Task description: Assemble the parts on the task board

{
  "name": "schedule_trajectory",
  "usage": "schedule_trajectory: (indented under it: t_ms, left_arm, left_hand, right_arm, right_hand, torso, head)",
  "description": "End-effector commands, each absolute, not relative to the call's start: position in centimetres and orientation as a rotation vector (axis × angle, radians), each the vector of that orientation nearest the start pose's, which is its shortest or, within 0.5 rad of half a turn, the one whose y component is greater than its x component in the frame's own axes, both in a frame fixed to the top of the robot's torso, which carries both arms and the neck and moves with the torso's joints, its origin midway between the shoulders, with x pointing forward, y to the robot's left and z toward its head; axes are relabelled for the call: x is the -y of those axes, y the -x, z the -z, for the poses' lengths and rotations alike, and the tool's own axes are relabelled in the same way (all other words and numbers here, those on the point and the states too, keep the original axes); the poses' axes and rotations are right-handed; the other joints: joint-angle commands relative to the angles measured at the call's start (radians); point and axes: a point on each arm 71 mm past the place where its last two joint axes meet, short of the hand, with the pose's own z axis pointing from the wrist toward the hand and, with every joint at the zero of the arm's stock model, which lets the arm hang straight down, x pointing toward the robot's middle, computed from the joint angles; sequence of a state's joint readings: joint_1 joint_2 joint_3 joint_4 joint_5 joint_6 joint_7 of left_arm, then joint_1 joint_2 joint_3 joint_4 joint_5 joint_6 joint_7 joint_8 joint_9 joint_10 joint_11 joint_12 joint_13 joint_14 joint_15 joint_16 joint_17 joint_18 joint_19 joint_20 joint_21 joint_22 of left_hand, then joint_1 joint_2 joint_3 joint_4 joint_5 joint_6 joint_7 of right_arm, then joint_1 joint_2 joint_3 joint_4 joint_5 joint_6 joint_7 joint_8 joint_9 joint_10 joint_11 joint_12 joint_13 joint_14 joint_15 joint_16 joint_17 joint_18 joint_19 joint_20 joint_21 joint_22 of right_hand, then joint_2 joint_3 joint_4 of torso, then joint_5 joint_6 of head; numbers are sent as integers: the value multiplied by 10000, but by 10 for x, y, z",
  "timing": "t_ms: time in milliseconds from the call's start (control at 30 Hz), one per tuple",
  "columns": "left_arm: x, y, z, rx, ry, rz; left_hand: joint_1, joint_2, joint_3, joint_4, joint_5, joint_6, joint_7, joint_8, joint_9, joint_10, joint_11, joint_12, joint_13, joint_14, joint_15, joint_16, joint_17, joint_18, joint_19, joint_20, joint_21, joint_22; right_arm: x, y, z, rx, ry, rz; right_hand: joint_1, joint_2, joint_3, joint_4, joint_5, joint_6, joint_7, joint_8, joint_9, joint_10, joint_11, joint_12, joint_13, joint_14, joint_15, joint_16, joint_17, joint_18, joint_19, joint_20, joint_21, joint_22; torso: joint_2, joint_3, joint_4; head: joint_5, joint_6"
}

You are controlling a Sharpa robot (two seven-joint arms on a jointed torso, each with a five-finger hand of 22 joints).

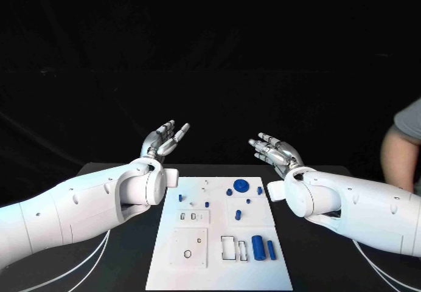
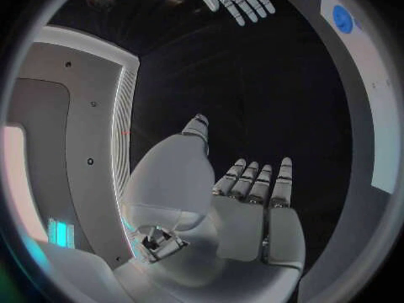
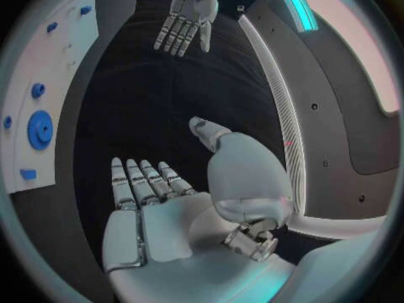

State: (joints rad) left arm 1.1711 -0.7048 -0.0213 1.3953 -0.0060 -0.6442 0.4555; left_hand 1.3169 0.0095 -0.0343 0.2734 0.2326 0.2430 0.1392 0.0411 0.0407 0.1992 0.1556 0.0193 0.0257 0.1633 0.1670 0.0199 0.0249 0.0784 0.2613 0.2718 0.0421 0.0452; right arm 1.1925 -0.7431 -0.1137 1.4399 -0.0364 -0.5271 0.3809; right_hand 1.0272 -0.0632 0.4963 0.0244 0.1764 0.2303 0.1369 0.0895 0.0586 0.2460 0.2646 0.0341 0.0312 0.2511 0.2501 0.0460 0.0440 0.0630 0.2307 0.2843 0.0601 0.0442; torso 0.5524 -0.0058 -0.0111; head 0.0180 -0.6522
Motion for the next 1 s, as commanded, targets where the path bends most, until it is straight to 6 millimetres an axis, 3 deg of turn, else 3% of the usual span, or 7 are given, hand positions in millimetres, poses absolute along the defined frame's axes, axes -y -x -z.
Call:
schedule_trajectory:
  t_ms: [33, 133, 300, 333, 467, 867, 1000]
  left_arm:
    - [-193, -514, 190, -12455, 11313, 13160]
    - [-193, -514, 190, -12455, 11313, 13160]
    - [-193, -514, 190, -12455, 11313, 13160]
    - [-208, -501, 181, -12708, 10776, 13627]
    - [-210, -497, 178, -12831, 10567, 13842]
    - [-215, -476, 165, -13140, 9982, 14747]
    - [-216, -467, 158, -13218, 9882, 15061]
  left_hand:
    - [800, 122, -84, 57, 580, 771, 842, 223, 136, 602, 249, 127, 65, 464, 204, 142, 94, 320, 374, 149, 227, 126]
    - [1101, 181, -173, 6, 620, 1688, 940, 512, 303, 1760, 372, 269, 166, 1513, 245, 403, 260, 528, 1182, 177, 599, 333]
    - [1441, 212, -393, 25, 472, 3422, 1124, 1137, 627, 4054, 554, 519, 304, 4343, 485, 1264, 718, 702, 3079, 190, 1514, 769]
    - [1563, 230, -488, 55, 413, 4266, 1212, 1463, 799, 5534, 652, 793, 399, 5638, 428, 1695, 948, 730, 3573, 151, 1821, 866]
    - [1877, 265, -676, 68, 364, 5232, 1083, 1917, 1032, 6737, 539, 1036, 441, 6824, 113, 2179, 1293, 998, 4352, 97, 2248, 961]
    - [2369, 317, -995, 62, 326, 5875, 764, 2183, 1311, 7864, 299, 1018, 469, 7679, -153, 2302, 1820, 1046, 5156, -88, 2425, 892]
    - [2409, 315, -1045, 76, 321, 5930, 743, 2197, 1347, 7950, 273, 990, 468, 7755, -178, 2306, 1883, 1049, 5232, -110, 2435, 880]
  right_arm:
    - [184, -498, 216, -16166, -10506, -14064]
    - [184, -500, 214, -16623, -10264, -14151]
    - [184, -502, 214, -16865, -10133, -14187]
    - [202, -512, 189, -16310, -3670, -10623]
    - [200, -513, 186, -16821, -2249, -9709]
    - [190, -511, 173, -17111, 1573, -6999]
    - [185, -510, 168, -16799, 2539, -6286]
  right_hand:
    - [1433, -324, 281, -785, 220, 2817, 1618, 1173, 657, 3270, 17, 544, 254, 2800, 9, 741, 506, 442, 1530, 61, 677, 331]
    - [1747, -453, 280, -1092, 278, 4272, 1552, 1750, 944, 5157, -138, 823, 327, 4803, -213, 1246, 837, 667, 3094, 48, 1297, 605]
    - [1980, -622, 254, -1449, 256, 5301, 1349, 2026, 1068, 6208, -367, 779, 340, 5834, -502, 1410, 999, 945, 4723, 22, 1794, 743]
    - [1995, -700, 194, -1532, 222, 5494, 1275, 2043, 1086, 6430, -444, 737, 344, 6169, -605, 1479, 1072, 1042, 5018, 13, 1848, 735]
    - [2013, -773, 65, -1620, 164, 5855, 1125, 2073, 1147, 6909, -599, 710, 364, 6699, -775, 1567, 1232, 1172, 5523, -25, 1904, 704]
    - [1968, -1089, -93, -1650, 86, 6805, 642, 2124, 1615, 8434, -1143, 632, 526, 8704, -1480, 2182, 2409, 1206, 7340, -679, 2463, 882]
    - [1889, -1306, -96, -1548, 86, 7060, 452, 2120, 1900, 8951, -1387, 549, 685, 9755, -1860, 2763, 3232, 1199, 8221, -1075, 3042, 1196]
  torso:
    - [2, -4, -5]
    - [2, -4, -5]
    - [2, -4, -5]
    - [418, -132, 42]
    - [596, -168, 87]
    - [1097, -333, 250]
    - [1300, -416, 309]
  head:
    - [0, 1]
    - [0, 1]
    - [0, 1]
    - [-56, -153]
    - [-94, -113]
    - [-251, -98]
    - [-319, -58]
